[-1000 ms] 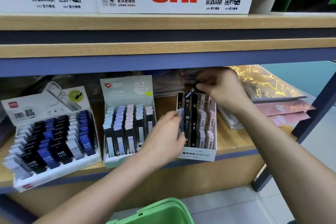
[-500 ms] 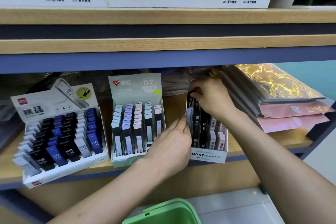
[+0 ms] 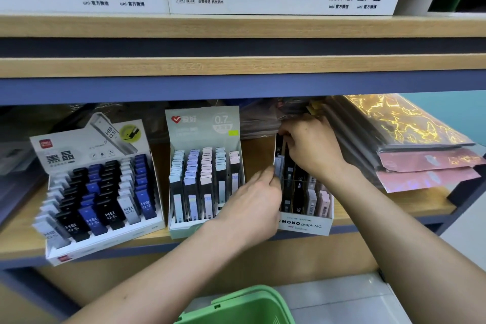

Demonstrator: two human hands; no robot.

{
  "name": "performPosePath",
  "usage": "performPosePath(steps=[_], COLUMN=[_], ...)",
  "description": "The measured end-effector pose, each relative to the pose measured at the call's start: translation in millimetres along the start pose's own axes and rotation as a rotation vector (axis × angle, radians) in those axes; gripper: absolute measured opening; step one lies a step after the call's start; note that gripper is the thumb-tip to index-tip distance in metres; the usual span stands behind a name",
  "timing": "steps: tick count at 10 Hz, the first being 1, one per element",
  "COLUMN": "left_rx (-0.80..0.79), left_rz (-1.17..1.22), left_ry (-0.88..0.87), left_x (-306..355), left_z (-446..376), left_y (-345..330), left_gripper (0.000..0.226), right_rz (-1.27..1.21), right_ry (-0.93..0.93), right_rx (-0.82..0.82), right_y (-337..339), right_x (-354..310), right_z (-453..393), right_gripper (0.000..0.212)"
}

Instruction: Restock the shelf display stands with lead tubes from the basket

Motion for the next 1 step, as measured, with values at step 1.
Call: performPosePath(steps=[1], left_rx=[0.053], left_rz=[0.050], left_ry=[-0.001], left_x=[2.8], left_z=[3.2], left_y=[15.0], left_gripper=[0.049], right_rz=[-0.033], right_ry=[0.013], right_rx=[0.022], right_y=[14.0], right_x=[-0.4], right_z=[3.7], right_gripper=[0.019])
Point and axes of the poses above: each hand's wrist, its own z-axis away from the middle knuckle, its own y-axis out of the back of the hand, x = y × z, the point moved 7 cm from there along -z, towards the middle knuckle, and after that the axes turned 15 degrees about x, right-handed, at the moved point
